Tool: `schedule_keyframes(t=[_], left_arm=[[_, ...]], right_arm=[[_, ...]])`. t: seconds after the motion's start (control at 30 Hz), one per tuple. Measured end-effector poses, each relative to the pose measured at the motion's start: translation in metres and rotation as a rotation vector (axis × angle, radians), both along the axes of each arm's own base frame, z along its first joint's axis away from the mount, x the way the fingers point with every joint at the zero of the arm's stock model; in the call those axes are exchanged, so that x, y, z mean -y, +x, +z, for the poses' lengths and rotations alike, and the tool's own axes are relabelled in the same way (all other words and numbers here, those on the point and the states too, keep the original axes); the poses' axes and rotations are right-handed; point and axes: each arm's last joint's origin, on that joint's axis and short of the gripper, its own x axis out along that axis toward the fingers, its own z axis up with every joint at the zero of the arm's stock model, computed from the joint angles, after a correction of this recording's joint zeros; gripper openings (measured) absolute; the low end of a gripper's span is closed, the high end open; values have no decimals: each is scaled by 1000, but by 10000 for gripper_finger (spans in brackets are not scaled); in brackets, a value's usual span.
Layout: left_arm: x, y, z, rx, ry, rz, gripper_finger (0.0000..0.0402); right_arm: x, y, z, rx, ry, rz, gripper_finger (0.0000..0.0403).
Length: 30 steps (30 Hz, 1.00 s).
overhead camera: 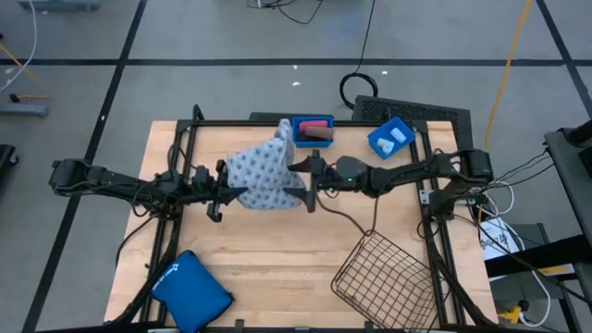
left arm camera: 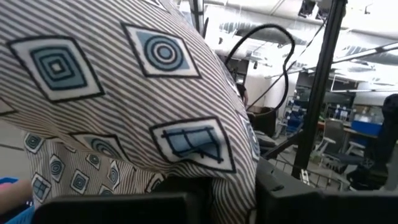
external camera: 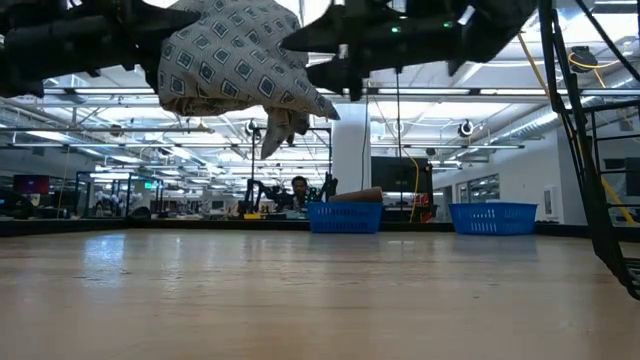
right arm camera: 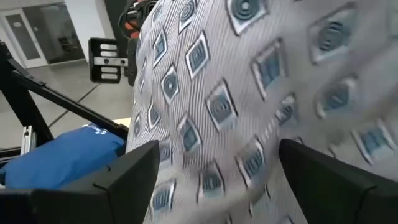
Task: Pick & Place Medicine items
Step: Put the blue patterned patient gown into the wire basket
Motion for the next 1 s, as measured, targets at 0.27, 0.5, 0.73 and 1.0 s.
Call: schedule_keyframes(t=[0.27, 0.5, 0.73, 1.0], left_arm=[[0, 0, -1, -11, 16, 0, 48], [3, 0, -1, -7, 82, -85, 50], [8, -2, 3, 39, 168, -222, 48], [10, 2, -4, -21, 187, -309, 48]], right_arm=[[9, 50, 1, 21, -15, -13, 338], [18, 75, 1, 38, -29, 81, 335], [29, 70, 6, 27, -6, 192, 334], [26, 69, 15, 124, -67, 341, 334]])
